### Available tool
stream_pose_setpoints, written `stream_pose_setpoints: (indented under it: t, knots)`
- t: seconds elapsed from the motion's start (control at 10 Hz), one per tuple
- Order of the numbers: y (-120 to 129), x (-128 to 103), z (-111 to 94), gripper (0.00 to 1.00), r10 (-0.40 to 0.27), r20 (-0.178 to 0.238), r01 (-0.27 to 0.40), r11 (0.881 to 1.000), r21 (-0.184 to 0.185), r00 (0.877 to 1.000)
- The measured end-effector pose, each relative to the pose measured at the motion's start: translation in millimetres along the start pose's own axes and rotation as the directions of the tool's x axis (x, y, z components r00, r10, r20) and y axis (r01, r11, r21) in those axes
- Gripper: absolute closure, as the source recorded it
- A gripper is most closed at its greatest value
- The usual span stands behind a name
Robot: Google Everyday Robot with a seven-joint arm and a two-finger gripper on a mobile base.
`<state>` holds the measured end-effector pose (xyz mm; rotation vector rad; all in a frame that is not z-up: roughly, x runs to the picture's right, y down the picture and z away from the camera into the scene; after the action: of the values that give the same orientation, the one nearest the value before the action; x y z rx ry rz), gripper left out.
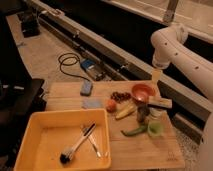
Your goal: Place brush in red bowl
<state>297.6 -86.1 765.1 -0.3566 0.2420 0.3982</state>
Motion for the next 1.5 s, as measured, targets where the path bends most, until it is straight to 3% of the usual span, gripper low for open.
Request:
stream_pose_setpoints:
  t: [1.0, 1.3, 1.5]
  knots:
    - [-2, -1, -3, 0.21, -0.005, 0.001, 0.005, 1.000, 0.006, 1.000]
    - [5, -15, -31, 0.21, -0.090, 0.038, 0.090, 0.996, 0.026, 0.995]
    - [30, -46, -44, 0.21, -0.176, 0.071, 0.175, 0.984, 0.023, 0.982]
